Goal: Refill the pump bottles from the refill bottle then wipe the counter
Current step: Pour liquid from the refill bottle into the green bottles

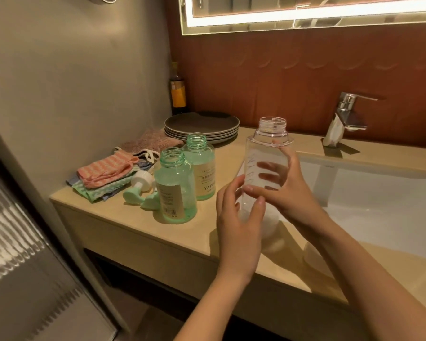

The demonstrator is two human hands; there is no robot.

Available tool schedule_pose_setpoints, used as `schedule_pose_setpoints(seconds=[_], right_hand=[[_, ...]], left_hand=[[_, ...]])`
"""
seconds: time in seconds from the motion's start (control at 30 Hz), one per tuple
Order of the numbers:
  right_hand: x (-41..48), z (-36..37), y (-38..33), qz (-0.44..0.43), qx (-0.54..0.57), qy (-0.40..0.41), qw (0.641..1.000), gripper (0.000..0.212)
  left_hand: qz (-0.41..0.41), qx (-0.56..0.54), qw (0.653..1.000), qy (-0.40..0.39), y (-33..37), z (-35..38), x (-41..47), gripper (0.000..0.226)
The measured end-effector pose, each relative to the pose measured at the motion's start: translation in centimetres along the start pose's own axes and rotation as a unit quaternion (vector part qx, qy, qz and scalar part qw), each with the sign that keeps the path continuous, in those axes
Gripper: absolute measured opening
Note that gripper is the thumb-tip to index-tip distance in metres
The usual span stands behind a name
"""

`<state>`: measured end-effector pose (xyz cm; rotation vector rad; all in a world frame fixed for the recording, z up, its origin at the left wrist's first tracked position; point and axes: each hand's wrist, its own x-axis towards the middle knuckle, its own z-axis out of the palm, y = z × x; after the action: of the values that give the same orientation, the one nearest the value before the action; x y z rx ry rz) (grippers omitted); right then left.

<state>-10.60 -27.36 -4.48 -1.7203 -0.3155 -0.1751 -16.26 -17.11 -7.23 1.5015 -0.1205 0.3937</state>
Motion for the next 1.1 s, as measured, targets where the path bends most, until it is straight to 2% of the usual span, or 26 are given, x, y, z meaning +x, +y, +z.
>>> schedule_pose_setpoints(seconds=[0.13,0.2,0.57,0.67,0.77,0.83,0.97,1.03,1.1], right_hand=[[-0.4,-0.5,0.0,-0.001,-0.053,-0.013,0.998,0.098],[-0.5,-0.9,-0.1,0.001,-0.07,-0.023,0.997,0.092],[-0.5,-2.4,0.2,0.045,-0.088,-0.085,0.992,0.091],[-0.7,-3.3,0.0,0.065,-0.1,-0.103,0.987,0.093],[-1.1,-5.3,-1.2,0.08,-0.156,-0.115,0.978,0.092],[-1.7,-6.9,-2.0,0.101,-0.247,-0.15,0.952,0.09],[-3.6,-8.7,-2.0,0.136,-0.445,-0.225,0.856,0.081],[-4.6,-8.9,-1.5,0.157,-0.515,-0.239,0.808,0.082],[-5.5,-8.9,-1.1,0.167,-0.543,-0.243,0.786,0.082]], left_hand=[[0.013,-0.011,1.0,0.002,-0.5,-0.5,-0.2,0.036],[0.005,-0.024,1.0,0.008,-0.8,-0.8,-0.1,0.033],[-0.019,-0.043,0.999,0.003,-1.1,-1.7,0.2,0.034],[-0.006,-0.039,0.999,-0.012,-0.6,-2.2,0.8,0.047],[0.007,-0.005,0.999,-0.047,0.1,-2.7,2.0,0.077],[0.019,0.065,0.994,-0.084,0.7,-2.6,2.9,0.096],[0.013,0.135,0.982,-0.132,1.4,-1.1,3.7,0.13],[0.003,0.136,0.98,-0.143,1.2,-0.3,3.7,0.131],[-0.002,0.132,0.981,-0.141,0.7,0.3,3.6,0.127]])
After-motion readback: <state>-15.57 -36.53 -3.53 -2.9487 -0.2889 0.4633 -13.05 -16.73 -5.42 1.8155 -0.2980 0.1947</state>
